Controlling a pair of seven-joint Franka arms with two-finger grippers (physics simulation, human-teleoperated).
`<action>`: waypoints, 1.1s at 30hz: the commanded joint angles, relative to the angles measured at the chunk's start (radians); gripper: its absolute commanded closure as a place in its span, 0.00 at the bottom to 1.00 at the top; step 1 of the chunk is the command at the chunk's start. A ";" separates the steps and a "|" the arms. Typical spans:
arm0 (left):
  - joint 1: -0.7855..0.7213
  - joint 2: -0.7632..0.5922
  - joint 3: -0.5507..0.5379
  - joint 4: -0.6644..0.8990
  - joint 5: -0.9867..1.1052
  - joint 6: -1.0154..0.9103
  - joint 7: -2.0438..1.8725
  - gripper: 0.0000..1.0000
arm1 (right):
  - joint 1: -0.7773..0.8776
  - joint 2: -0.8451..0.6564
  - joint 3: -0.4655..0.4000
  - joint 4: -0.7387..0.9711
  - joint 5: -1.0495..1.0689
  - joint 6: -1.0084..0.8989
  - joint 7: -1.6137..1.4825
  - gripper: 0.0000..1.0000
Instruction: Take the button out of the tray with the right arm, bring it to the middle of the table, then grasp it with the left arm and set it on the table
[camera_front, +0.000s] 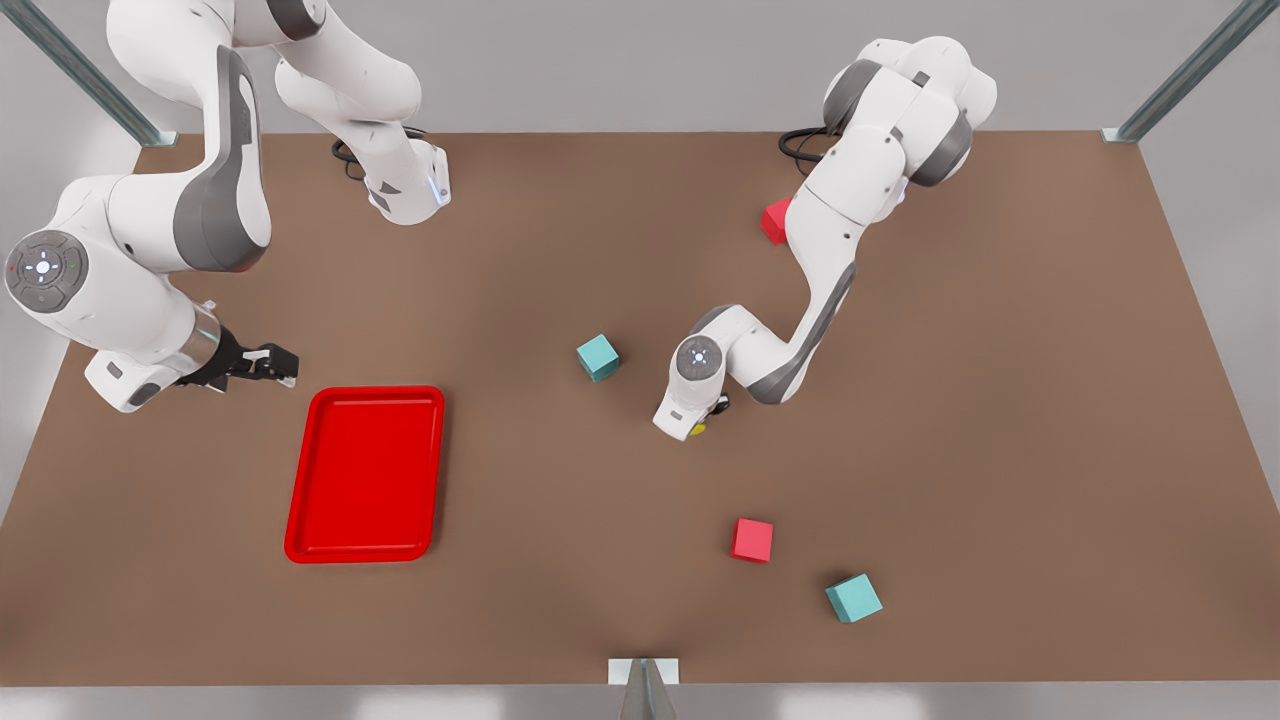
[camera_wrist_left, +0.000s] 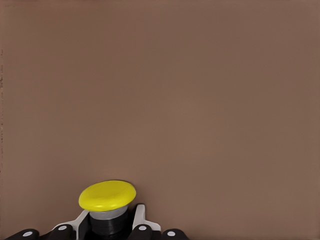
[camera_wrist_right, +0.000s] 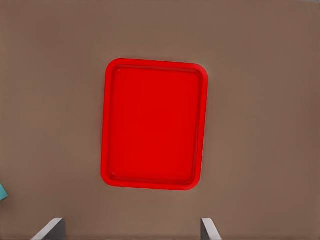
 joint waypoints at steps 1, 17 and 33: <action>0.000 -0.003 0.000 0.001 -0.002 -0.017 0.031 0.53 | 0.000 -0.001 0.000 0.001 0.001 0.000 -0.024 0.00; -0.003 -0.065 0.040 0.138 0.004 -0.331 -0.315 0.62 | 0.000 -0.001 0.000 0.001 -0.001 0.000 -0.024 0.00; -0.046 0.047 0.064 0.135 0.820 -0.977 -2.243 0.61 | 0.003 -0.001 0.000 0.001 -0.001 0.000 -0.024 0.00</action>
